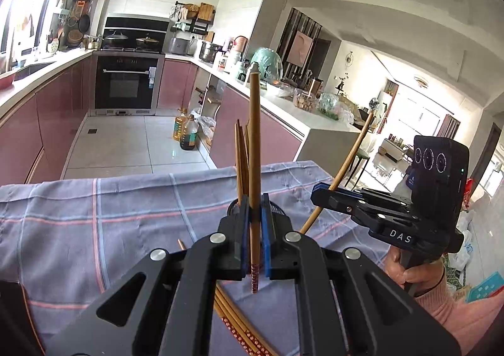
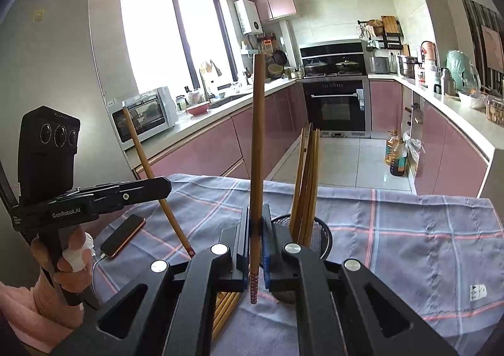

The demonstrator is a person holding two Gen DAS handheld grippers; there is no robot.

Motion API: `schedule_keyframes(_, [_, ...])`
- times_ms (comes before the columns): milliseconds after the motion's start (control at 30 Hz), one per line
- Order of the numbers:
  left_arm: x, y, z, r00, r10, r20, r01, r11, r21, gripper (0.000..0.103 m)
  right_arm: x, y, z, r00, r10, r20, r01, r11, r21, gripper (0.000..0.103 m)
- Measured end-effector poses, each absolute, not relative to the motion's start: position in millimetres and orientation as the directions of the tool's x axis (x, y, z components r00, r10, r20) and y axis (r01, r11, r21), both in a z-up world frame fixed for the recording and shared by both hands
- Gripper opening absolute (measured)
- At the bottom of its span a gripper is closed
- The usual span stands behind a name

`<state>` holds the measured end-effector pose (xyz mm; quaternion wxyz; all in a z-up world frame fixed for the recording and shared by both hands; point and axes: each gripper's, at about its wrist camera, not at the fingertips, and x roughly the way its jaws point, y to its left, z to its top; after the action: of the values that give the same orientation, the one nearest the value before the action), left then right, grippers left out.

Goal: Organize utensils
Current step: 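Raise both chopsticks upright and lower them into the mesh cup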

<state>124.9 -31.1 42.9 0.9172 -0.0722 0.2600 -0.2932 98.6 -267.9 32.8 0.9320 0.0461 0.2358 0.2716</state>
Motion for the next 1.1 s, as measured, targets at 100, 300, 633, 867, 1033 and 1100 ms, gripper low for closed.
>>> schedule_keyframes(100, [133, -40, 55, 0.709, -0.573, -0.411, 0.505, 0.819, -0.272, 0.007, 102, -272, 49, 0.761, 0.522, -0.385, -0.483, 0.852, 0.203, 0.006])
schedule_keyframes(300, [147, -55, 76, 0.730, -0.574, -0.369, 0.516, 0.819, -0.252, 0.007, 116, -281, 66, 0.797, 0.496, -0.346, -0.461, 0.868, 0.182, 0.006])
schedule_keyframes(633, [174, -82, 64, 0.715, -0.536, -0.449, 0.503, 0.840, -0.203, 0.007, 146, -277, 46, 0.795, 0.465, -0.391, -0.430, 0.885, 0.179, 0.006])
schedule_keyframes(867, [190, -97, 35, 0.652, -0.513, -0.559, 0.525, 0.837, -0.154, 0.007, 159, -269, 16, 0.727, 0.464, -0.506, -0.434, 0.882, 0.183, 0.006])
schedule_keyframes(1033, [205, -107, 13, 0.602, -0.485, -0.635, 0.535, 0.835, -0.131, 0.008, 171, -267, -3, 0.692, 0.445, -0.568, -0.408, 0.891, 0.200, 0.006])
schedule_keyframes(1100, [211, -108, 8, 0.599, -0.475, -0.644, 0.528, 0.840, -0.129, 0.008, 175, -267, -9, 0.688, 0.437, -0.579, -0.396, 0.895, 0.205, 0.006])
